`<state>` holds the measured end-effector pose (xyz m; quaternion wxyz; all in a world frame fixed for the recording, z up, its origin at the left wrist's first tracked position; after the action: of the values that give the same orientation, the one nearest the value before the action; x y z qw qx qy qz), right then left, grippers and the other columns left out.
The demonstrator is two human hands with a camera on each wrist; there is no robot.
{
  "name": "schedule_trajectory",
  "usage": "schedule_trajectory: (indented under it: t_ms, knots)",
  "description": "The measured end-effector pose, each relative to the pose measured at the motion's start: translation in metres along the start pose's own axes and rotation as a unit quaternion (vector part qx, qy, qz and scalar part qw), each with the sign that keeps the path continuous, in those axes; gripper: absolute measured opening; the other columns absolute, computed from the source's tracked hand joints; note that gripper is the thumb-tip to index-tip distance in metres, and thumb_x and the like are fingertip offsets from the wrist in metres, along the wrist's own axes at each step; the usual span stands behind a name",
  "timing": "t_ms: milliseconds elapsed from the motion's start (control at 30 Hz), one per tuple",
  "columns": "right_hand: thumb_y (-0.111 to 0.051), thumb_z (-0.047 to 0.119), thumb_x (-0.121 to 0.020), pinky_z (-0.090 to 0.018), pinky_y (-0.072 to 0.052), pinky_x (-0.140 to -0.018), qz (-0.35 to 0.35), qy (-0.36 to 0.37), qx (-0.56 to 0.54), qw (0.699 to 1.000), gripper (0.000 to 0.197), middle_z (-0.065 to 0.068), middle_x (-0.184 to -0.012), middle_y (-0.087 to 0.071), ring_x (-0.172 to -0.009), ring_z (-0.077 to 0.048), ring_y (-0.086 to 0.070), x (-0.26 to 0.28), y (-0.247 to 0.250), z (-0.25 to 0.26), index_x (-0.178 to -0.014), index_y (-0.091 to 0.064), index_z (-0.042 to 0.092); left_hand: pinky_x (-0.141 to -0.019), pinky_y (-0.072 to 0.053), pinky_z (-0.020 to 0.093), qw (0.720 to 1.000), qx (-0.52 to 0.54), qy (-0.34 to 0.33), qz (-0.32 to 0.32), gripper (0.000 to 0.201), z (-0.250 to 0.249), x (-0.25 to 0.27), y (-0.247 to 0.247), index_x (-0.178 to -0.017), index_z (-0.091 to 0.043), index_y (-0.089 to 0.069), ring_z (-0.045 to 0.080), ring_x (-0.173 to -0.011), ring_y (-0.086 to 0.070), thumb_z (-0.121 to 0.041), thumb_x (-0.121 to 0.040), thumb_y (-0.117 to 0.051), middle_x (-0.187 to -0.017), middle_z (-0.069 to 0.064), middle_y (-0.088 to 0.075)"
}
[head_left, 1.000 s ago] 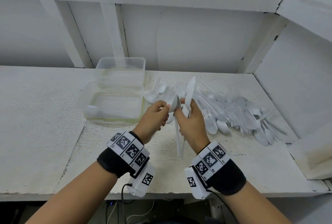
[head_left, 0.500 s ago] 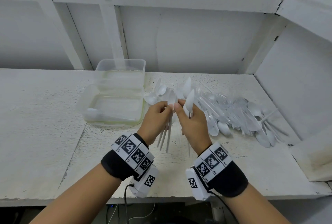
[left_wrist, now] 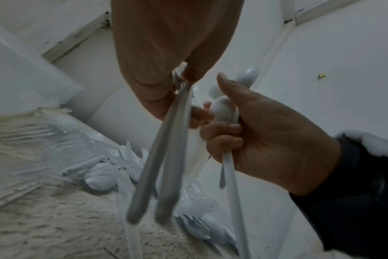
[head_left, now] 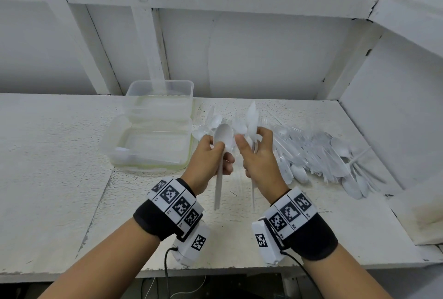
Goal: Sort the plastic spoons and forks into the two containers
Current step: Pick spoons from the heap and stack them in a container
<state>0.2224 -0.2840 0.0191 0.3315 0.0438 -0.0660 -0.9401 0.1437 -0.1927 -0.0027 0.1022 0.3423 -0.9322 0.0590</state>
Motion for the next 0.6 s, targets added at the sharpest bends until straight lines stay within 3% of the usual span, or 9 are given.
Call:
schedule_trajectory:
  t_ms: [100,167,267,367,467,533,600]
  knots:
    - [-0.042,0.026,-0.098,-0.016,-0.025,-0.039,0.013,-0.079,-0.101,0.992,0.012,0.000,-0.077,-0.047,-0.043,-0.004,-0.035,-0.002,-0.001,-0.015,-0.093,-0.032,0.028,-0.048,-0.032,0.024,1.000,-0.019,0.011,-0.023,0.010,0.006,-0.004,0.005,-0.097,-0.012,-0.042,0.009,-0.047,-0.037,-0.011,-0.097,-0.032,-0.063,0.001,-0.047]
    - [-0.039,0.018,-0.098,-0.018,-0.024,-0.039,0.012,-0.107,-0.136,0.985,0.011,-0.003,-0.078,-0.046,-0.044,-0.006,-0.035,-0.004,0.000,-0.021,-0.090,-0.034,0.024,-0.049,-0.029,0.023,0.999,-0.019,0.015,-0.025,0.014,0.008,-0.006,0.006,-0.092,-0.011,-0.044,0.010,-0.051,-0.034,-0.014,-0.097,-0.031,-0.065,0.001,-0.043]
    - [-0.042,0.019,-0.098,-0.021,-0.033,-0.045,0.023,-0.102,-0.137,0.985,0.011,-0.005,-0.078,-0.048,-0.051,-0.009,-0.044,-0.006,-0.002,-0.025,-0.087,-0.043,0.017,-0.054,-0.031,0.024,1.000,0.000,0.021,-0.022,0.026,0.009,-0.007,0.005,-0.089,-0.015,-0.047,0.011,-0.056,-0.036,-0.029,-0.101,-0.029,-0.068,0.001,-0.044]
    - [-0.051,0.025,-0.095,-0.026,-0.044,-0.054,0.017,-0.071,-0.097,0.993,0.018,-0.001,-0.067,-0.054,-0.058,-0.014,-0.054,-0.007,-0.001,-0.024,-0.082,-0.054,0.014,-0.059,-0.032,0.026,0.999,0.022,0.037,-0.018,0.031,0.013,-0.008,0.002,-0.107,-0.012,-0.047,0.012,-0.062,-0.038,-0.036,-0.100,-0.030,-0.077,0.002,-0.045]
    - [-0.057,0.025,-0.092,-0.022,-0.049,-0.057,0.015,-0.043,-0.055,0.997,0.017,0.001,-0.072,-0.061,-0.068,-0.011,-0.065,-0.006,-0.002,-0.018,-0.081,-0.059,0.012,-0.063,-0.035,0.027,0.999,0.025,0.044,-0.001,0.051,0.016,-0.007,-0.006,-0.123,-0.005,-0.042,0.013,-0.067,-0.041,-0.045,-0.092,-0.036,-0.084,0.001,-0.049]
    - [-0.058,0.026,-0.091,-0.027,-0.052,-0.060,0.015,-0.027,-0.023,0.999,0.018,0.000,-0.076,-0.065,-0.079,-0.017,-0.067,-0.006,-0.006,-0.014,-0.079,-0.060,0.013,-0.062,-0.034,0.027,0.998,0.037,0.045,0.023,0.059,0.016,-0.005,-0.014,-0.119,-0.005,-0.046,0.012,-0.069,-0.041,-0.047,-0.077,-0.039,-0.087,0.000,-0.051]
    - [-0.058,0.028,-0.091,-0.038,-0.053,-0.067,0.004,-0.008,0.009,1.000,0.023,-0.009,-0.078,-0.065,-0.081,-0.027,-0.064,-0.006,-0.007,-0.010,-0.079,-0.059,0.009,-0.063,-0.032,0.026,0.997,0.057,0.038,0.040,0.039,0.013,-0.003,-0.020,-0.099,-0.010,-0.055,0.011,-0.069,-0.039,-0.041,-0.082,-0.037,-0.081,-0.003,-0.050]
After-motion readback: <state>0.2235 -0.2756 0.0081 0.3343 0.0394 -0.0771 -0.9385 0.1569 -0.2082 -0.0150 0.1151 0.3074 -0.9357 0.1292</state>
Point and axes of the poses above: each hand's wrist, its own x-axis away from the middle knuckle, its own y-axis out of the back of the hand, z = x × y, the point moved 9 cm from there along -x, towards the middle knuckle
